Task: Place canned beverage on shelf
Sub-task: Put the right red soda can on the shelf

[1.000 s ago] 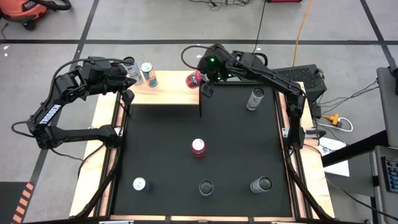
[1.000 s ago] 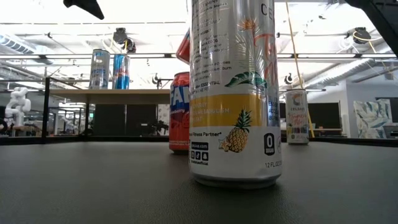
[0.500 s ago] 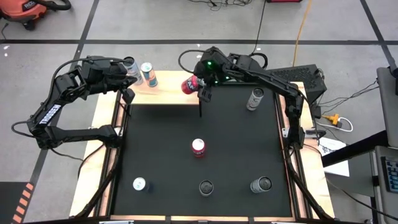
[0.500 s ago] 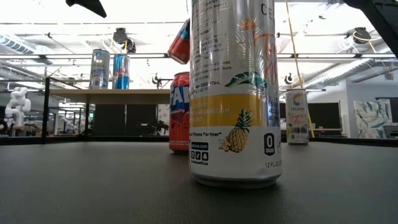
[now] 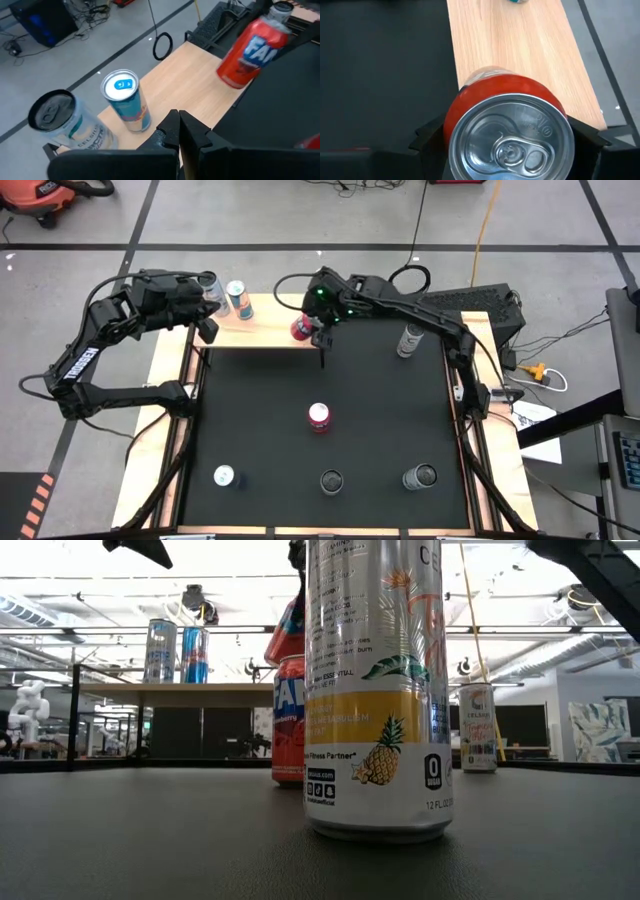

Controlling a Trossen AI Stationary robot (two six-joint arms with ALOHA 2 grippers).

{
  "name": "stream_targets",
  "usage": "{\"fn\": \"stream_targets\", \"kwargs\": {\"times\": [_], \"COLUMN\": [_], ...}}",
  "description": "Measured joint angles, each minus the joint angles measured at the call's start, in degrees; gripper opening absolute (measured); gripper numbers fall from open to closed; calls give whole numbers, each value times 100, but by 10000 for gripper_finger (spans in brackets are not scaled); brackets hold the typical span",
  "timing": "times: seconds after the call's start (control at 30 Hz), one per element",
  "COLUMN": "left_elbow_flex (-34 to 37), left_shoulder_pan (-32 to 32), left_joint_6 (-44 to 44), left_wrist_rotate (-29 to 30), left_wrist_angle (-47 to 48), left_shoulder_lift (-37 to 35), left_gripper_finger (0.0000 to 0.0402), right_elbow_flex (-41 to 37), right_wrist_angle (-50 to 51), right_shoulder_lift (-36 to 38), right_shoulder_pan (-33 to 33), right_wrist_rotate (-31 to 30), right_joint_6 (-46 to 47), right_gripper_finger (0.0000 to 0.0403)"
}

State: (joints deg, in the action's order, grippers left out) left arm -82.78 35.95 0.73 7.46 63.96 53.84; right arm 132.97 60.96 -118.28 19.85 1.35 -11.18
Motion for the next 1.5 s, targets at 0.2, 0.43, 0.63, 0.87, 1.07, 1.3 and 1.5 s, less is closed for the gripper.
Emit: {"fn": "stream_targets", "kwargs": {"times": [0.2,0.43,0.63,0.87,1.07,1.3,1.5], "left_elbow_flex": [0,0,0,0,0,0,0], "left_shoulder_pan": [2,2,2,2,2,2,2], "left_joint_6": [-280,-271,-268,-266,-264,-264,-264], "left_wrist_rotate": [-135,-152,-155,-164,-164,-164,-164], "left_wrist_angle": [0,0,0,0,0,0,-2], "left_shoulder_lift": [0,2,2,4,4,4,4], "left_gripper_finger": [1,1,1,1,1,1,1], "right_elbow_flex": [0,0,0,0,0,0,0], "right_wrist_angle": [5,179,371,375,359,352,336], "right_shoulder_lift": [-89,-78,-78,-78,-78,-78,-78], "right_shoulder_pan": [12,20,29,36,40,83,201], "right_wrist_rotate": [-293,-269,-259,-257,-256,-252,-31], "right_joint_6": [-63,-49,-25,-45,-131,-148,45], "right_gripper_finger": [269,272,276,276,277,277,277]}}
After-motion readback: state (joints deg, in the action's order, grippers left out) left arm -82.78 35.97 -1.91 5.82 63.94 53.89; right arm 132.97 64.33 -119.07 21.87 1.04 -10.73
